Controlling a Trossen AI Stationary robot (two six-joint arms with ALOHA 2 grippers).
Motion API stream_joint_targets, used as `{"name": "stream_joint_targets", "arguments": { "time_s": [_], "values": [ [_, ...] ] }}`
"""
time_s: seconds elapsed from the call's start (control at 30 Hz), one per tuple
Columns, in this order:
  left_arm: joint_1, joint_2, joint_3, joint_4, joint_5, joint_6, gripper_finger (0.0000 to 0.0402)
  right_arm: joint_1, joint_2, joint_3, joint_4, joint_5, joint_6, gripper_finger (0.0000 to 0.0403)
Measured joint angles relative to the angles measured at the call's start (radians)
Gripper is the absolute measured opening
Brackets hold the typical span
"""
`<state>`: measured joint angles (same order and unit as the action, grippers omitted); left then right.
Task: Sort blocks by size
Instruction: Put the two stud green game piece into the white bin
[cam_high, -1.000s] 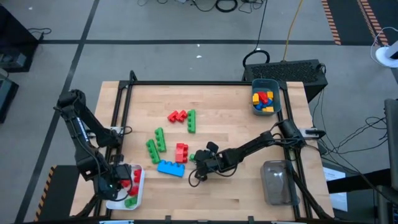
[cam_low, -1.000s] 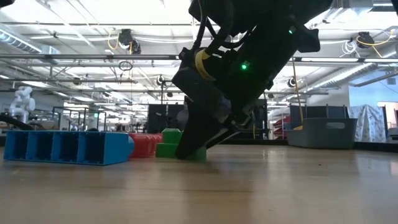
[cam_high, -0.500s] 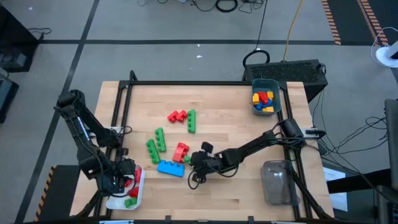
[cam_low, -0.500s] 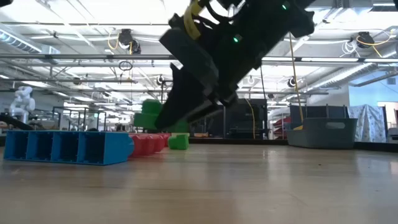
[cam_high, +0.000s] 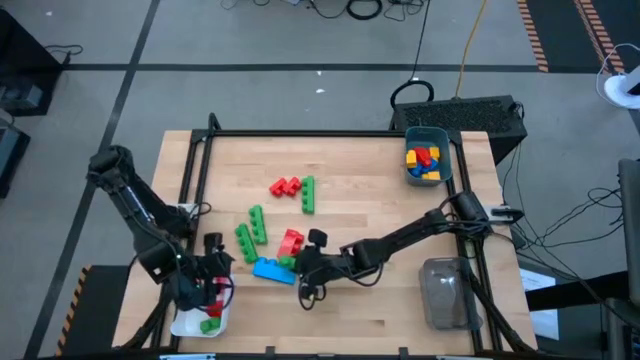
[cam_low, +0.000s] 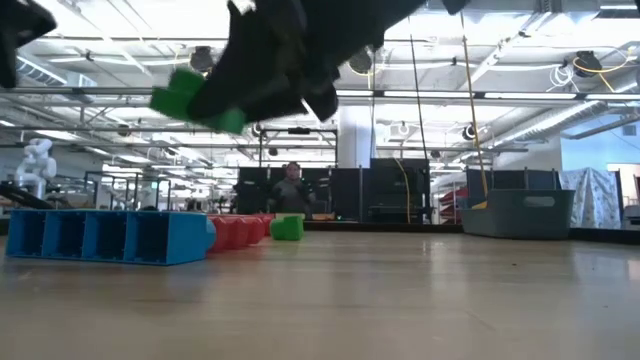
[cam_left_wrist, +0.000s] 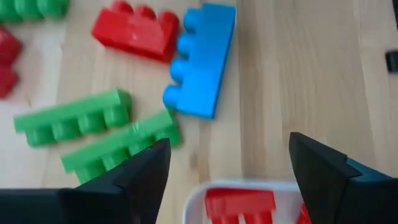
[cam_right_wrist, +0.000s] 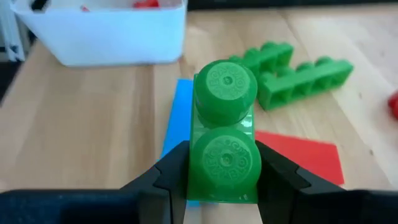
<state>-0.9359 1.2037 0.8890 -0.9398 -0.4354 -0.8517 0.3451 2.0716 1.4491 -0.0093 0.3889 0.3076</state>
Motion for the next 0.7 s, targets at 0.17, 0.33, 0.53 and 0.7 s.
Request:
{"name": "stream_joint_targets", "arguments": {
  "time_s": [0.17,0.33,0.53,0.7],
  "values": [
    [0.064,0.0,0.0,0.078,-0.063,0.102,0.0284,0.011,-0.001,0.008,0.033,0.0,-0.044,0.013],
    [0.143,0.003,0.0,0.191,-0.109,0.224,0.0284,0.011,-0.001,0.011,0.067,0.0,-0.063,0.013],
    [0.225,0.043,0.0,0.348,-0.106,0.438,0.0284,0.01,-0.001,0.011,0.095,0.001,-0.094,0.013],
    [0.283,0.102,0.0,0.429,-0.075,0.554,0.0283,0.011,-0.001,0.011,0.112,0.001,-0.111,0.013]
  ]
}}
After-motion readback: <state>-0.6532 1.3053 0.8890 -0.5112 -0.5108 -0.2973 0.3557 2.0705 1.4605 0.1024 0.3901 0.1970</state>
